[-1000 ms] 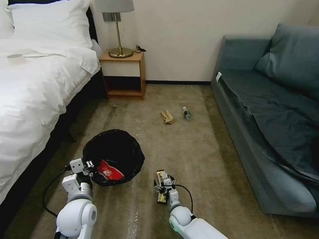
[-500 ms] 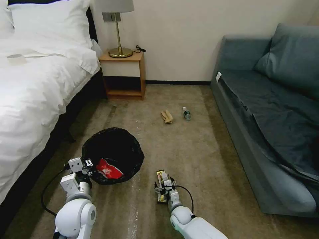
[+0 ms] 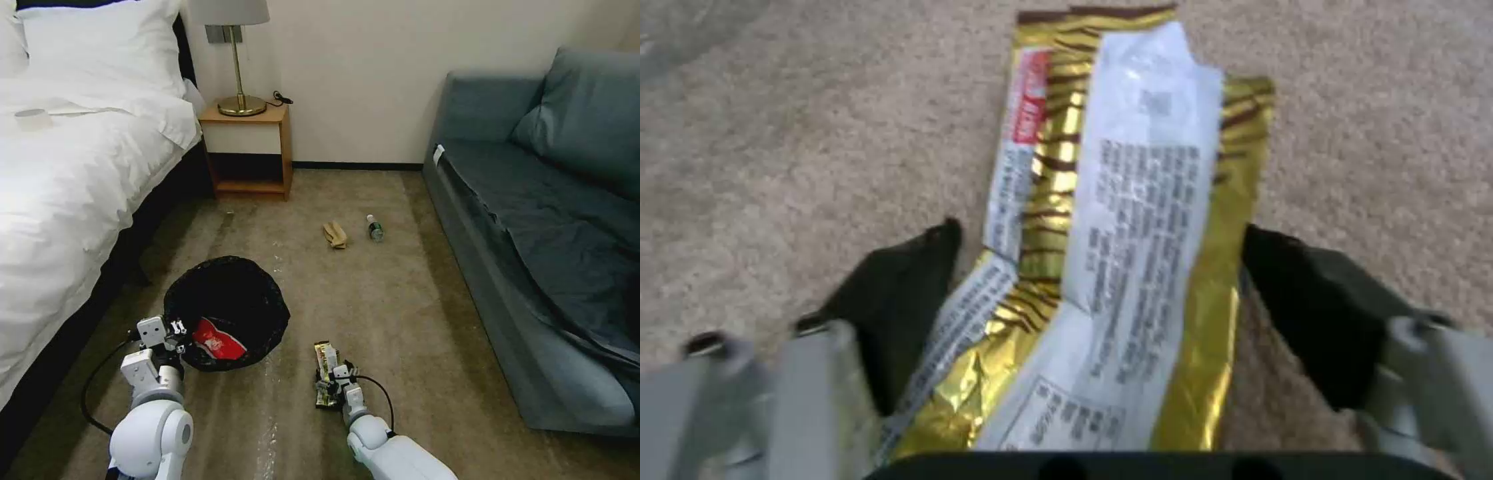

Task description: Pick up the trash bin, then pick up the garbage on the floor and place it into the trash bin.

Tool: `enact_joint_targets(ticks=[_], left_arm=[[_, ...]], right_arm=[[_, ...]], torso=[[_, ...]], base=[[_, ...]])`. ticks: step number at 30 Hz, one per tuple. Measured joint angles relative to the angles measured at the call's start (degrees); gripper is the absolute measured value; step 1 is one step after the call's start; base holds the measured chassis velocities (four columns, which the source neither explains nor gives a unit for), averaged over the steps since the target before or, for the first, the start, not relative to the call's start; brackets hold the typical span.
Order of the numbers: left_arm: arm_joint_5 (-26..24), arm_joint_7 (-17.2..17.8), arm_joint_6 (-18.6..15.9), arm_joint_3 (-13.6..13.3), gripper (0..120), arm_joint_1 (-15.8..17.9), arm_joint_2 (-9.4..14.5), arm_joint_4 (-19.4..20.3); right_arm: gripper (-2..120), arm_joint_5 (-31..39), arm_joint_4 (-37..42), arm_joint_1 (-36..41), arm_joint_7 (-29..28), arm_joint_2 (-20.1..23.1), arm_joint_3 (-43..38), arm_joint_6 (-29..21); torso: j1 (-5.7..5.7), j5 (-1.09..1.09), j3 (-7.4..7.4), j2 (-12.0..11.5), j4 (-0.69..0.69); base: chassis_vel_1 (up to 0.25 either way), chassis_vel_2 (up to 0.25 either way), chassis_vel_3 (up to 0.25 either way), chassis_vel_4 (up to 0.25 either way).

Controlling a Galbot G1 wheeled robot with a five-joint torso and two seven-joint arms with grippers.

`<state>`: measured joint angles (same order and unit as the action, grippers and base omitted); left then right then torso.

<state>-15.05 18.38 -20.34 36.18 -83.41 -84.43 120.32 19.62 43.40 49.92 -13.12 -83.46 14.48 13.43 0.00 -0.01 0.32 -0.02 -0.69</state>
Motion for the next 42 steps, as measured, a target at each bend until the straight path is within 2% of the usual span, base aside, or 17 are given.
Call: enact_joint_targets(ticks=[2, 3, 4, 5, 8, 10, 14, 15, 16, 21, 23, 37, 42], left_arm=[[-0.01, 0.01, -0.01, 0.01, 4, 0.00, 0.02, 0.00], [-0.04, 0.01, -0.02, 0.02, 4, 0.02, 0.04, 0.00], [-0.04, 0.01, -0.02, 0.02, 4, 0.02, 0.04, 0.00], [-0.05, 0.01, -0.02, 0.02, 4, 0.05, 0.06, 0.00], [-0.07, 0.01, -0.05, -0.02, 4, 0.12, 0.07, 0.00], [-0.08, 0.01, -0.09, -0.07, 4, 0.32, 0.07, -0.05], [-0.08, 0.01, -0.11, -0.07, 4, 0.41, 0.07, -0.15], [-0.08, 0.01, -0.12, -0.07, 4, 0.50, 0.07, -0.26], [-0.08, 0.01, -0.12, -0.07, 4, 0.50, 0.07, -0.26], [-0.12, 0.02, -0.20, -0.25, 4, 0.83, 0.00, -0.45], [-0.12, 0.02, -0.21, -0.28, 4, 0.88, -0.02, -0.53], [-0.18, 0.03, -0.27, -0.43, 4, 1.12, -0.10, -1.17], [-0.32, -0.02, -0.21, -0.49, 4, 1.83, -0.12, -2.54]], right_arm=[[75, -0.14, 0.00, 0.04, 0.01, 0.03, -0.04, 0.09], [68, -0.40, 0.00, 0.15, 0.02, 0.04, -0.13, 0.23], [68, -0.40, 0.00, 0.15, 0.02, 0.04, -0.13, 0.23], [62, -0.61, 0.00, 0.20, 0.03, 0.04, -0.23, 0.29], [55, -0.90, 0.00, 0.17, 0.00, 0.02, -0.44, 0.41], [42, -1.30, 0.01, 0.01, -0.05, -0.06, -0.74, 0.59], [33, -1.87, -0.16, -0.11, -0.06, -0.09, -0.94, 0.97], [25, -2.16, -0.23, -0.12, -0.06, -0.10, -1.12, 1.20], [25, -2.16, -0.23, -0.12, -0.06, -0.10, -1.12, 1.20], [4, -2.85, -0.58, -0.11, 0.14, -0.04, -1.55, 1.81], [0, -2.99, -0.57, -0.04, 0.26, 0.06, -1.55, 1.84], [0, -5.46, 0.68, 0.44, 0.94, 0.21, -2.65, 2.94], [0, -6.45, 5.38, 0.19, 0.48, 0.65, -5.46, 3.53]], torso=[[0.00, 0.00, 0.00, 0.00, 0.00], [0.00, 0.00, 0.00, 0.00, 0.00], [0.00, 0.00, 0.00, 0.00, 0.00], [0.00, 0.00, 0.00, 0.00, 0.00], [0.00, 0.00, 0.00, 0.00, 0.00], [0.00, 0.00, 0.00, 0.00, 0.00], [0.00, 0.00, 0.00, 0.00, 0.00], [0.00, 0.00, 0.00, 0.00, 0.00], [0.00, 0.00, 0.00, 0.00, 0.00], [0.00, 0.00, 0.00, 0.00, 0.00], [0.00, 0.00, 0.00, 0.00, 0.00], [0.00, 0.01, 0.00, 0.00, 0.00], [0.00, 0.00, 0.00, 0.00, 0.00]], base=[[0.000, 0.000, 0.000, 0.000], [0.000, 0.000, 0.000, 0.000], [0.000, 0.000, 0.000, 0.000], [0.000, 0.000, 0.000, 0.000], [0.000, 0.000, 0.000, 0.000], [0.000, 0.000, 0.000, 0.000], [0.000, 0.000, 0.000, 0.000], [0.000, 0.000, 0.000, 0.000], [0.000, 0.000, 0.000, 0.000], [0.000, 0.000, 0.000, 0.000], [0.000, 0.000, 0.000, 0.000], [0.000, 0.000, 0.000, 0.000], [0.000, 0.000, 0.000, 0.000]])
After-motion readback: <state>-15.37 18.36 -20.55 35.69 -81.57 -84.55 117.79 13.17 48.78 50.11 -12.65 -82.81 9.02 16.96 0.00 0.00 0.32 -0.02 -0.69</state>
